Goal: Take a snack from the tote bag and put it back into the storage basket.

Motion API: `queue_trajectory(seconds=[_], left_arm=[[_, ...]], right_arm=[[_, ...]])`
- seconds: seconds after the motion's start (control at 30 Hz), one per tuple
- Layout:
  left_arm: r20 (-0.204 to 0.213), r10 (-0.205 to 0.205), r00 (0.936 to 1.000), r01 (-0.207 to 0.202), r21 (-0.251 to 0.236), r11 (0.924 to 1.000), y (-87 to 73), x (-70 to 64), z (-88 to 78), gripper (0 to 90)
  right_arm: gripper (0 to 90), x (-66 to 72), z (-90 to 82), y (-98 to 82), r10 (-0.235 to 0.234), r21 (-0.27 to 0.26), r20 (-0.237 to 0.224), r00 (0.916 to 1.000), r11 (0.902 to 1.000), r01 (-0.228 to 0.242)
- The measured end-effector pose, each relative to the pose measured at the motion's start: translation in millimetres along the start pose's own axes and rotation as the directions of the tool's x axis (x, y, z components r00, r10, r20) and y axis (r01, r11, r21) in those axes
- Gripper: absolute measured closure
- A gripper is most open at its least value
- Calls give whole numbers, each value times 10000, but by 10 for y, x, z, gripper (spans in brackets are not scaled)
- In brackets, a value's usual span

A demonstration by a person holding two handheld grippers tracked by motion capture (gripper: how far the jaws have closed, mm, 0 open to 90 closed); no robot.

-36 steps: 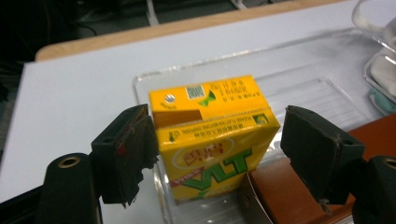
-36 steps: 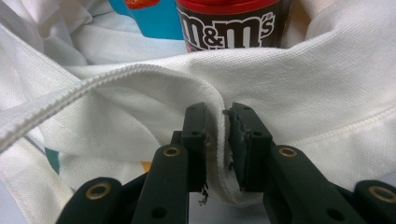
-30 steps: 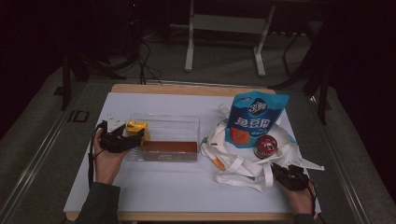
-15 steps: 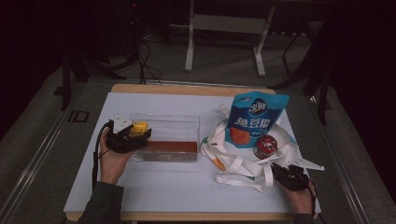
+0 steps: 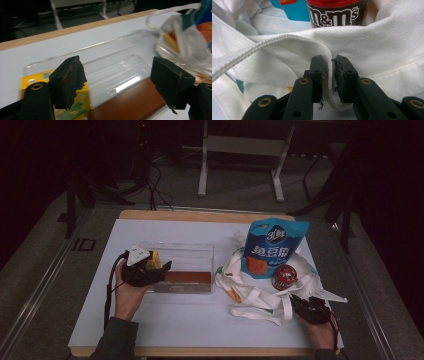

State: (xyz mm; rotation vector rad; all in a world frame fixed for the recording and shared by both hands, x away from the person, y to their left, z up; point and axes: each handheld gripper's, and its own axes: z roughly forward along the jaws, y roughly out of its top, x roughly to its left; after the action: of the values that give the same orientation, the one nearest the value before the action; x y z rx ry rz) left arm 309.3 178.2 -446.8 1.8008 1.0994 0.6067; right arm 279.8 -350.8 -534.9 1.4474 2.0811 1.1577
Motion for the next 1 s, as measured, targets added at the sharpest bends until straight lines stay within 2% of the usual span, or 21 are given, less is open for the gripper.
queue_trajectory(seconds=[0.03, 0.1, 0.23, 0.43, 0.53, 0.77, 1.0], left_arm=[[202, 174, 9996, -174, -10, 9998, -14, -50, 31, 249], [292, 359, 9989, -362, 130, 9993, -20, -91, 67, 249], [708, 351, 9969, -363, 162, 9992, -39, -172, 127, 249], [1533, 349, 9876, -361, 49, 9993, -55, -294, 169, 274], [1730, 369, 9842, -389, 79, 9992, -65, -319, 167, 296], [2062, 312, 9780, -348, 140, 9993, -106, -350, 173, 339], [2348, 464, 9709, -550, 302, 9980, -124, -416, 197, 340]], right_arm=[[752, 1, 0, 1, -9, 3, 3, 10000, 10000, 9], [746, 5, 0, 0, -34, -2, 7, 10000, 10000, 34], [746, 3, -1, 1, -26, 3, -13, 10000, 10000, 26], [739, -11, -3, 5, 96, 21, -128, 9999, 10000, -96], [676, -4, -3, 10, 106, -31, 34, 9999, 9999, -106], [675, -6, -1, 11, 134, -41, 57, 9999, 9999, -133], [645, -20, -2, 6, 357, -106, -64, 9993, 9993, -358]])
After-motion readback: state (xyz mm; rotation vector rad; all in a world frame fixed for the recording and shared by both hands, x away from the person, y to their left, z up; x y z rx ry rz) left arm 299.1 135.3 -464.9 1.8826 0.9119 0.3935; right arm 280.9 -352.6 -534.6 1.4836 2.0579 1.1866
